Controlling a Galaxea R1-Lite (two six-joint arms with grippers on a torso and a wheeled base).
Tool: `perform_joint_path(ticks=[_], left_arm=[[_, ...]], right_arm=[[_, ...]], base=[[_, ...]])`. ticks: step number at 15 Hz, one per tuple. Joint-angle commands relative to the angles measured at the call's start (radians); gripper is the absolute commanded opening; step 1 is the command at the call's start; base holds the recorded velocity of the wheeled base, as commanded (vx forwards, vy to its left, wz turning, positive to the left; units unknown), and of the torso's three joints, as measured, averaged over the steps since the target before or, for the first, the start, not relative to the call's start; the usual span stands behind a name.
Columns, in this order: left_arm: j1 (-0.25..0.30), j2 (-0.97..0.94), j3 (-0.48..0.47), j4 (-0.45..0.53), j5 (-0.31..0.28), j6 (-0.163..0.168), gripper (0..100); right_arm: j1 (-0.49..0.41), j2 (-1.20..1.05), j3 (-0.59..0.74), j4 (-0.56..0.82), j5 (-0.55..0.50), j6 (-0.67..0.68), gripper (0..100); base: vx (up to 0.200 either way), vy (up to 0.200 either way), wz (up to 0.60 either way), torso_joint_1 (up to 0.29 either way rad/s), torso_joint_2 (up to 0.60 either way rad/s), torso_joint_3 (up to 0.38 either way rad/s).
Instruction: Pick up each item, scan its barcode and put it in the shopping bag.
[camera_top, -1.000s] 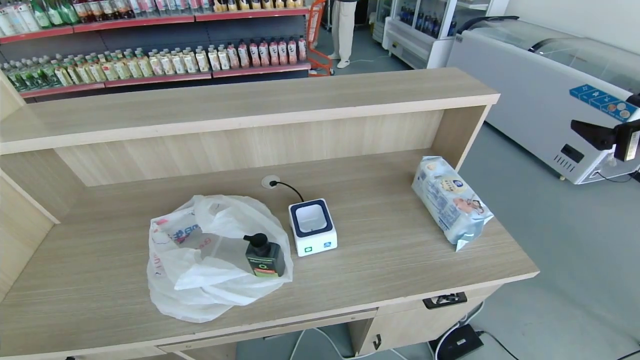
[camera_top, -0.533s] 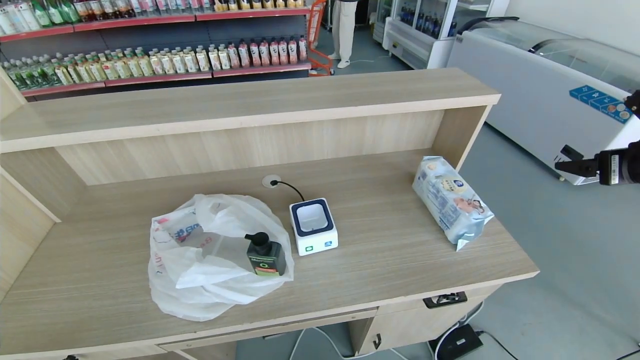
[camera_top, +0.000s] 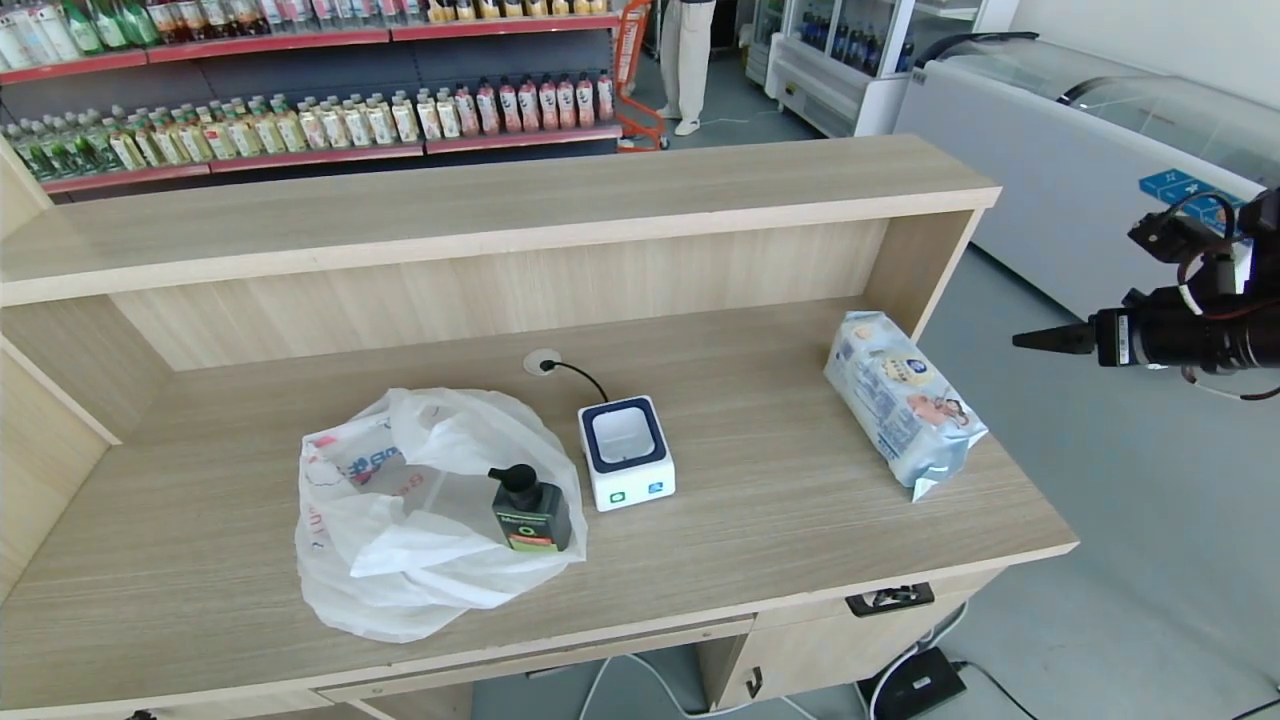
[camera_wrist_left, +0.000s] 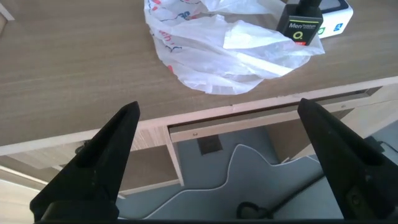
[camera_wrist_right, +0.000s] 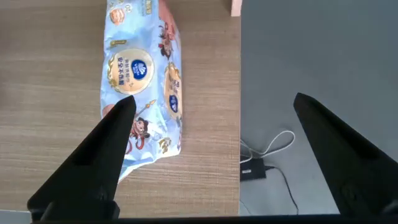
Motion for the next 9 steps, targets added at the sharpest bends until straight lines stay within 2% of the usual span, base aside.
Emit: perform_joint_path(ticks=[1,5,9], left_arm=[[0.000,0.001,0.000,0.000,0.000,0.000,100],[0.000,0.001,0.000,0.000,0.000,0.000,100],[0.000,0.001,0.000,0.000,0.000,0.000,100]], right_arm=[[0.030,0.027,-0.001,0.037,0.012,-0.001,100],[0.075,0.027,0.021,0.042,0.053,0.001,100],[0.105,0.070,0.021,0.044,0.045,-0.001,100]], base=[[0.000,0.000,0.00,0.000,0.00,0.000],[0.000,0.000,0.00,0.000,0.00,0.000],[0.000,0.000,0.00,0.000,0.00,0.000]])
